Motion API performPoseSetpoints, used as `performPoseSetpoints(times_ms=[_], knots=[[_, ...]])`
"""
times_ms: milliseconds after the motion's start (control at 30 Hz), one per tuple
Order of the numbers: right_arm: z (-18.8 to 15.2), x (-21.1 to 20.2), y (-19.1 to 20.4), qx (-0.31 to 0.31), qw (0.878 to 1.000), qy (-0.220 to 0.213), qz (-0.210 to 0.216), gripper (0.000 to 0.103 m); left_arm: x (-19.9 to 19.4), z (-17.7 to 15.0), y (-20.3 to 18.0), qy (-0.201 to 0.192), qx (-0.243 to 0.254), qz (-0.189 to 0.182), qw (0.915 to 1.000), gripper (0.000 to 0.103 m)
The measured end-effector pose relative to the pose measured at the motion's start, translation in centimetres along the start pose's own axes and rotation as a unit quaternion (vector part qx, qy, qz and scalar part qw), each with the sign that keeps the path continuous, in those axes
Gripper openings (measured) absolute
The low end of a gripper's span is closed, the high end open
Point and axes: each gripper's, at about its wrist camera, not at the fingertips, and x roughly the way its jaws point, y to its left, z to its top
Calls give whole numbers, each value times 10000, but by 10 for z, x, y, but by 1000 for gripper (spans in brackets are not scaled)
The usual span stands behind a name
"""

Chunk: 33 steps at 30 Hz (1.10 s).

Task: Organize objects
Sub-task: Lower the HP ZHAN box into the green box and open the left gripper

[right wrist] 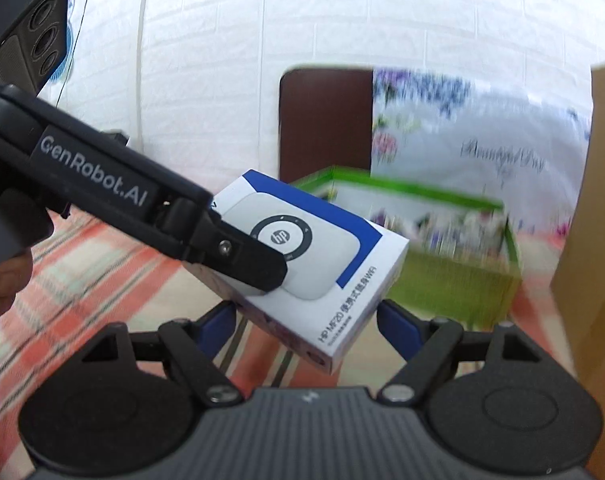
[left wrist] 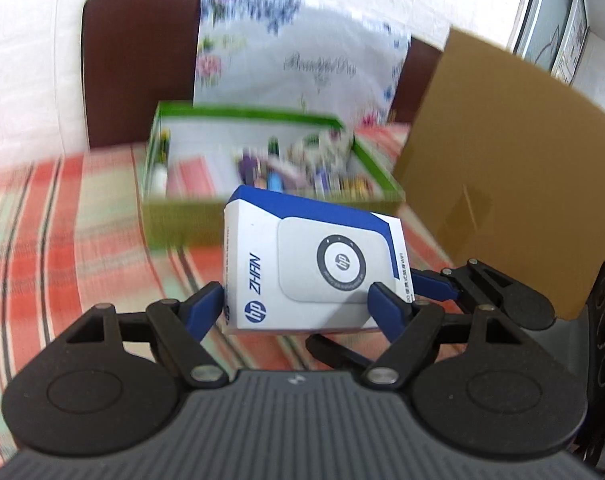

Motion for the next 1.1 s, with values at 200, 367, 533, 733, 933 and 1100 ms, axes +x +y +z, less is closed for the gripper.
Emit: performPoseSetpoints(times_ms=[200,367,533,733,933,1100], knots=[[41,23,-20,-37,9986,-480,-230,81,11,53,-2,-389,170,54,9991,81],[61,51,-37,-38,9972,-642,-392,81,34,84,1,-515,255,170,9982,81],[69,80,-53,74,9967,-671,-444,81,57,104,8,-529,331,262,9977,81],[71,111,-68,197,9968,-607,-472,81,86,121,16,-460,396,374,9975,81],[69,134,-78,309,9967,-502,-563,81,111,129,20,-348,437,413,9976,81],[67,146,-83,429,9967,-340,-599,81,125,132,22,-270,458,443,9976,81]])
